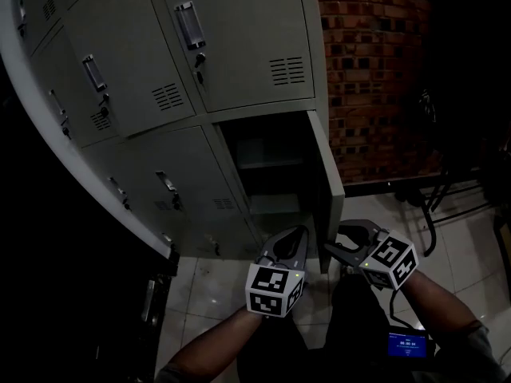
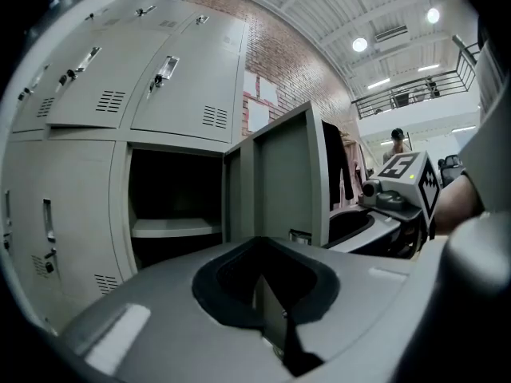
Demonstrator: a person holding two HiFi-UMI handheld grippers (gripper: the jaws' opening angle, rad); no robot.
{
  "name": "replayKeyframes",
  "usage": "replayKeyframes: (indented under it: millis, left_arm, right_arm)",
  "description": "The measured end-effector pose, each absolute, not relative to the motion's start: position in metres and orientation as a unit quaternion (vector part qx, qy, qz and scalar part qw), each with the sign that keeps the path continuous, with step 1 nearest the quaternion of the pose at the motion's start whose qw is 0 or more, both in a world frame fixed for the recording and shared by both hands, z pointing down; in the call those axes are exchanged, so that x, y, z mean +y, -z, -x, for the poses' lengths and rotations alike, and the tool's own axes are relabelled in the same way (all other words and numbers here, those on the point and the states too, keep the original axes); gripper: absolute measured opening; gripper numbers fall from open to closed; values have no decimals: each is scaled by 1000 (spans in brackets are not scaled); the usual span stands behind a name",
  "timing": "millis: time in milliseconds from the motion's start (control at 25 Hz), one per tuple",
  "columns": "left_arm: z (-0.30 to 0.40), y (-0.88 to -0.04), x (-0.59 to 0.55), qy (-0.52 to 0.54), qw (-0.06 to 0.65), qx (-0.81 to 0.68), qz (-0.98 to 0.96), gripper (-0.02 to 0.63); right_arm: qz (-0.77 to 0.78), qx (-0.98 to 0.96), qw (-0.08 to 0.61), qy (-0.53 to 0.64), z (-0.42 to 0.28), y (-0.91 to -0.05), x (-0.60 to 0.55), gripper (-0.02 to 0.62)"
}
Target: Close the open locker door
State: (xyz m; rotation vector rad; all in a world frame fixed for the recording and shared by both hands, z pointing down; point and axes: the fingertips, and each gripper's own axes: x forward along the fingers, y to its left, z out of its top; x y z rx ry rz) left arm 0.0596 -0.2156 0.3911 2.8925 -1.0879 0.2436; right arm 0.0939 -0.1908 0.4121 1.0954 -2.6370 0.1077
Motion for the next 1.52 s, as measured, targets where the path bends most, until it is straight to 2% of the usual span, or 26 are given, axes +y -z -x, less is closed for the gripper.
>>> replayKeyframes:
  millis: [840, 1520]
  left_arm:
    - [70, -390, -252, -67, 28, -446, -892, 0]
    - [122, -402, -315, -71, 36, -491, -867, 0]
  right_arm:
    - [-390, -909, 147, -30, 25, -415, -260, 160]
    - [-424, -894, 142, -31, 75, -421, -340, 131]
